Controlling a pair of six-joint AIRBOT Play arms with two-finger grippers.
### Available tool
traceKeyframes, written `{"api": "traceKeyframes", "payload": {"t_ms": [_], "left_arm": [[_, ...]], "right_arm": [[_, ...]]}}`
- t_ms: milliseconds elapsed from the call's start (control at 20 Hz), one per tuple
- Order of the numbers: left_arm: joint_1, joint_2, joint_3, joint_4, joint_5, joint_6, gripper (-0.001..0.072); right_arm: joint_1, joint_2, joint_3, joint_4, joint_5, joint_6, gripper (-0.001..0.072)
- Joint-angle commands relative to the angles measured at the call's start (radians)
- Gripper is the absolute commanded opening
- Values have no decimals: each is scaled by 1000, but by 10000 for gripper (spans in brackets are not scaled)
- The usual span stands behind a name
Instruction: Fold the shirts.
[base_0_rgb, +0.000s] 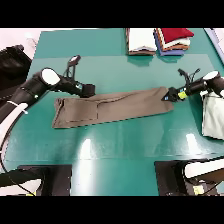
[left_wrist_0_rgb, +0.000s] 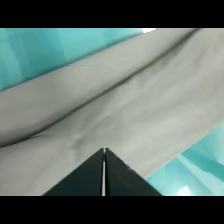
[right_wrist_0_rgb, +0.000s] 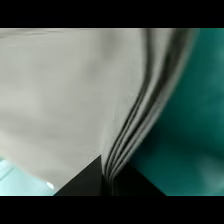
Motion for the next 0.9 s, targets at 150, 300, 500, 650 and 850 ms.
{"api": "traceKeyframes", "payload": {"t_ms": [150,300,500,650,850], "left_arm": [[-154,-216,124,-3,82,-26,21],[-189,-331,207,-3,71,-26,21],[-192,-389,229,-1,47,-26,21],[-192,-393,229,18,39,-26,21],[-191,-392,229,50,31,-26,21]], "right_arm": [[137,154,245,19,95,95,17],[237,200,362,19,95,159,17],[347,185,504,19,129,225,17],[419,155,578,19,143,253,17],[496,146,605,20,127,280,17]]}}
